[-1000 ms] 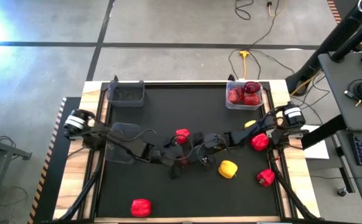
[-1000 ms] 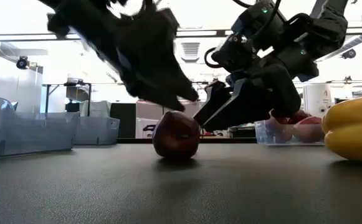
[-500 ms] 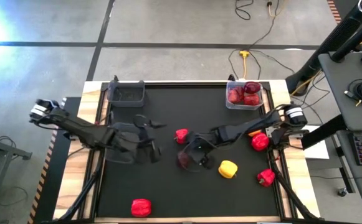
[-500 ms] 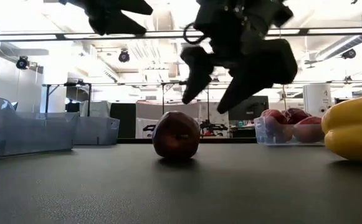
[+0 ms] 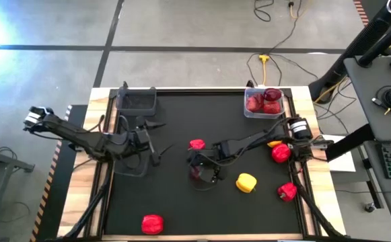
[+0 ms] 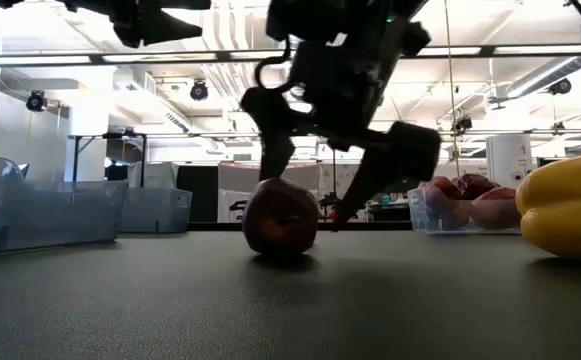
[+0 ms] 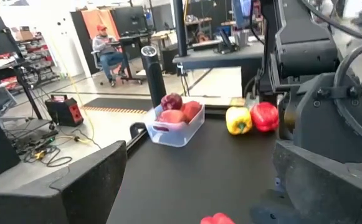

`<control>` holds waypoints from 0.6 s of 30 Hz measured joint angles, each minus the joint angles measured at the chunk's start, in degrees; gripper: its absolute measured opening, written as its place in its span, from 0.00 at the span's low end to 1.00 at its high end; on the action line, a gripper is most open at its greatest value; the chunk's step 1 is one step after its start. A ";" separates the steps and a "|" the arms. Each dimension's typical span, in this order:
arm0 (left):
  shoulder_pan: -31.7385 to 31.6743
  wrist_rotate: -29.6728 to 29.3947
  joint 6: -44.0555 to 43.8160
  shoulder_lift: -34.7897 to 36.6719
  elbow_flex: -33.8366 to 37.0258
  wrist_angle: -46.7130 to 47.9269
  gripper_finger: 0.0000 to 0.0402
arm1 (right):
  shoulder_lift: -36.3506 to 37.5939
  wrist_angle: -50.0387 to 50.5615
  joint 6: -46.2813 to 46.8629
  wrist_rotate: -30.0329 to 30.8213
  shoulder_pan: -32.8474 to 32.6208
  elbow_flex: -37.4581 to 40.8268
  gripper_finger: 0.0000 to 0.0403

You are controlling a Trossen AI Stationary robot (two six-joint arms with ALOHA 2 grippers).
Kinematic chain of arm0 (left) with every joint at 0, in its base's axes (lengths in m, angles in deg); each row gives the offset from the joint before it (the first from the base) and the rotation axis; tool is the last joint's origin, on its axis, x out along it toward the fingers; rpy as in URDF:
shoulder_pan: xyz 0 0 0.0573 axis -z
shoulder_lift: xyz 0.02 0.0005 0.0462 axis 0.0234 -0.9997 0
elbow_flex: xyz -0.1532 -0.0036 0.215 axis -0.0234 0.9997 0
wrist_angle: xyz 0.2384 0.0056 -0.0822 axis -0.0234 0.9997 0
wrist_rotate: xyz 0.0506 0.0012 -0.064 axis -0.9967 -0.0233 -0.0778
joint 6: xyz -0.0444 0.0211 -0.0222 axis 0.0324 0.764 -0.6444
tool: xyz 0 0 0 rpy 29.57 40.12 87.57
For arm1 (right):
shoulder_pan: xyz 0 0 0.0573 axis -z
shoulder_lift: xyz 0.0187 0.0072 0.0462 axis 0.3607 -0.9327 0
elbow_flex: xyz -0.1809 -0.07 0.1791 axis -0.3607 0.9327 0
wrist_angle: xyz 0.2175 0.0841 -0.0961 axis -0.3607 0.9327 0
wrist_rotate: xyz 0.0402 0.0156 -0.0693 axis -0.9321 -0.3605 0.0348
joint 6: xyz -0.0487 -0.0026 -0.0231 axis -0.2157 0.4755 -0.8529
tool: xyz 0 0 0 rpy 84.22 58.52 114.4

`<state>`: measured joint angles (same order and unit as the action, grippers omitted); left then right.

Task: Sort produce into baskets
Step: Put the apple into the transparent bin

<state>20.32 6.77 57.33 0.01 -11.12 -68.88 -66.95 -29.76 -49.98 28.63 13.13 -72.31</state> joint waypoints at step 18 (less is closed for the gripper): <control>0.11 0.00 -0.89 4.94 0.85 4.83 0.95 | -2.39 2.66 19.10 -0.58 0.15 -6.48 0.58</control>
<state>20.43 6.77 56.44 4.95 -10.26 -64.05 -69.35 -27.10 -30.88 28.05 13.28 -78.79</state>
